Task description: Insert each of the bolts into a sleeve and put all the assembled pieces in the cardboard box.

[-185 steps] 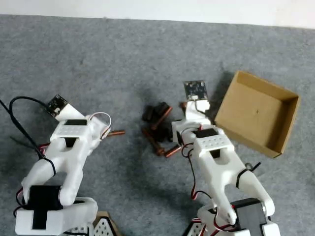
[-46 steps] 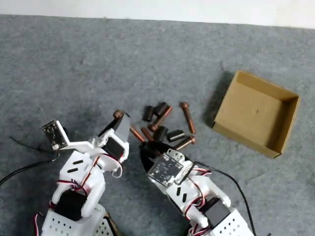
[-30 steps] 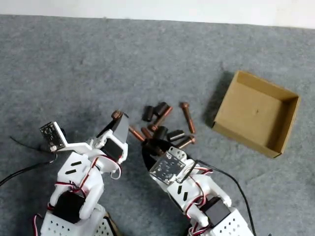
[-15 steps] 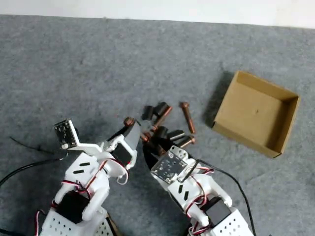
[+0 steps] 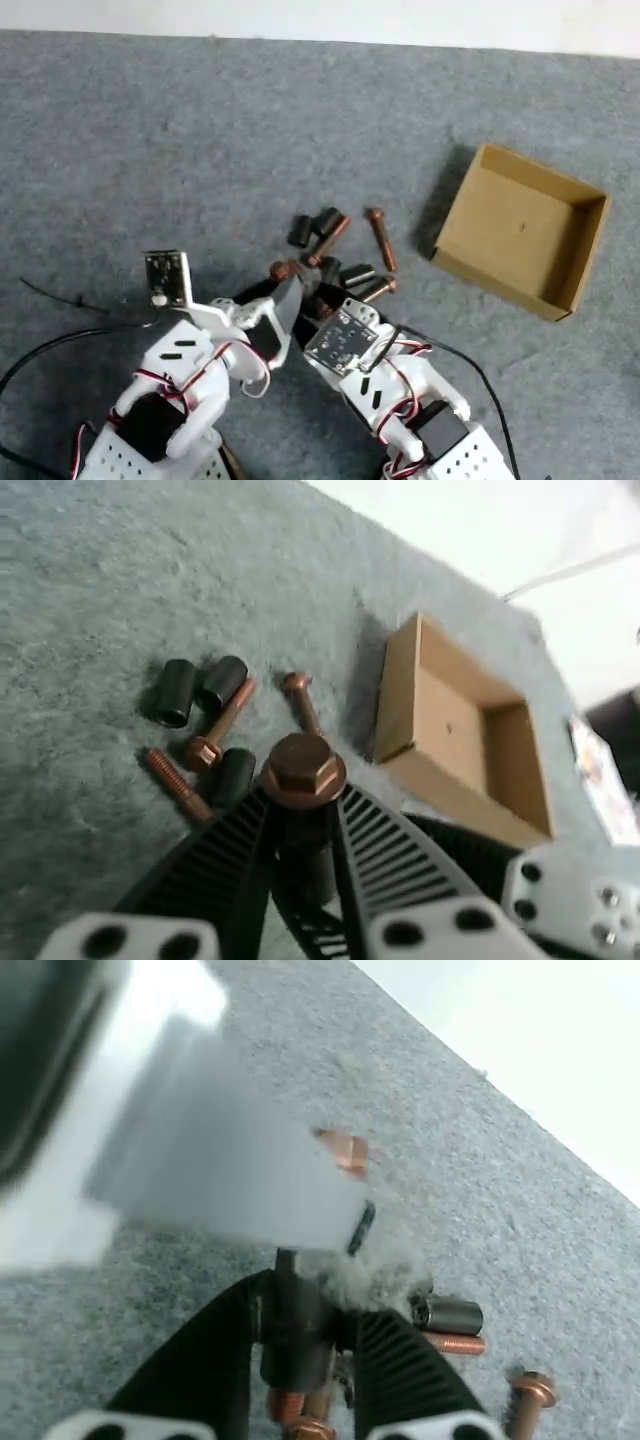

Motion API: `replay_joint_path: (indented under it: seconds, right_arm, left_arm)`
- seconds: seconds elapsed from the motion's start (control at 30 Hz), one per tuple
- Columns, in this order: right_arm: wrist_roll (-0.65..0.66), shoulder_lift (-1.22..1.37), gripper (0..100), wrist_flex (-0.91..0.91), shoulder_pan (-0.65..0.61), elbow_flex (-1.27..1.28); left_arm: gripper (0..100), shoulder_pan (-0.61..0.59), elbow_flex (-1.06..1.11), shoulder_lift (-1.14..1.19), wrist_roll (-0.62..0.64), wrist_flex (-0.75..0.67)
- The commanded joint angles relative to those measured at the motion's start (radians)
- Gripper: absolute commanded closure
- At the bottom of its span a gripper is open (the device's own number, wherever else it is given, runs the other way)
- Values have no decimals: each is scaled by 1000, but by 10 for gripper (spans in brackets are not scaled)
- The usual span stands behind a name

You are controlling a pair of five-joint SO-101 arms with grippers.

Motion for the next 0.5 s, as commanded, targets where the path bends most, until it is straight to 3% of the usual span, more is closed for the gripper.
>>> replay_joint_path:
  seconds: [0.0,0.1,0.27,0.33,0.47]
  right_arm:
    - [11,-21,995,-48,10,85]
    - [11,-21,995,-48,10,85]
    - [11,-21,995,-48,10,85]
    - [11,-21,995,-48,10,85]
    - [11,-21,995,-48,12,84]
  left_arm:
    - [990,21,-8,8,-38,34]
    - [896,18,-4,8,-40,35]
    - [534,13,42,8,-31,29]
    - [424,-35,36,8,29,29]
    - [378,-252,-35,8,160,29]
